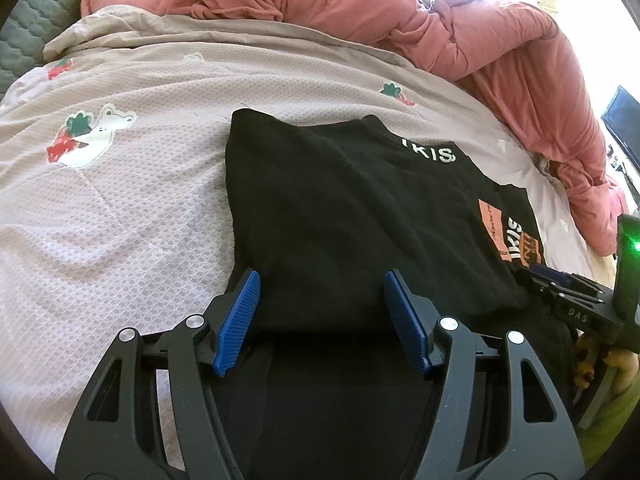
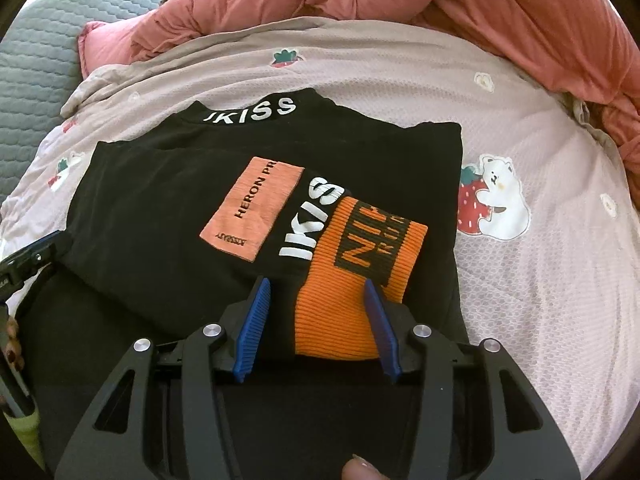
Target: Fold small clothes
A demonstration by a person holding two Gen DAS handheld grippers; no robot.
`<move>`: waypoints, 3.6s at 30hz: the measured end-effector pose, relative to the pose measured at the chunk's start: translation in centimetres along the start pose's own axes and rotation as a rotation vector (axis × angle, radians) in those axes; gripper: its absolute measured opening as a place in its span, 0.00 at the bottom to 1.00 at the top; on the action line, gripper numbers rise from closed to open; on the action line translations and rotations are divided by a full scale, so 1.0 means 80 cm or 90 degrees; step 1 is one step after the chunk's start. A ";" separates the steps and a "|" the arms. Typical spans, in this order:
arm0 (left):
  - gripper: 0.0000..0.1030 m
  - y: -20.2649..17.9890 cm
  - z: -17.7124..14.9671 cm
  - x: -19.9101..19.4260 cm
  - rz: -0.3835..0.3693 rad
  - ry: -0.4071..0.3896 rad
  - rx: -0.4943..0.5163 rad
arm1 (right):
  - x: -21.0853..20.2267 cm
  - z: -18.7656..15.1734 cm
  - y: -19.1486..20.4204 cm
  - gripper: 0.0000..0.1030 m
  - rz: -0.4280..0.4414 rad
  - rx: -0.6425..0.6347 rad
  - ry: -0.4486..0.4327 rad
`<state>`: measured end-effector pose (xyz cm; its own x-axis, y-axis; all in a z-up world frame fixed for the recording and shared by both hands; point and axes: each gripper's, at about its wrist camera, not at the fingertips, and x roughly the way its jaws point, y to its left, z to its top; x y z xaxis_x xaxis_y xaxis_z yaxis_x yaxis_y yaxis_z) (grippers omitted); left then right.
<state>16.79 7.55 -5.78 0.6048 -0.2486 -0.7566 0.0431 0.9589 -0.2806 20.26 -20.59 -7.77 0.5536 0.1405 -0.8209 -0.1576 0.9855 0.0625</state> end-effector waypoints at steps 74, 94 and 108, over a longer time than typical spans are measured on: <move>0.88 -0.014 -0.092 -0.164 0.077 -0.059 0.048 | -0.162 -0.085 -0.032 0.86 0.026 -0.002 -0.073; 0.84 0.021 -0.163 -0.147 0.100 0.052 0.037 | -0.148 -0.178 -0.023 0.86 0.031 -0.045 0.039; 0.68 0.020 -0.171 -0.144 0.104 0.069 0.044 | -0.147 -0.219 -0.046 0.82 0.029 -0.021 0.075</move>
<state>-0.99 10.05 -5.55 0.5193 -0.0981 -0.8489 0.0077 0.9939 -0.1101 0.01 -27.51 -8.25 0.4460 0.1708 -0.8786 -0.2088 0.9744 0.0834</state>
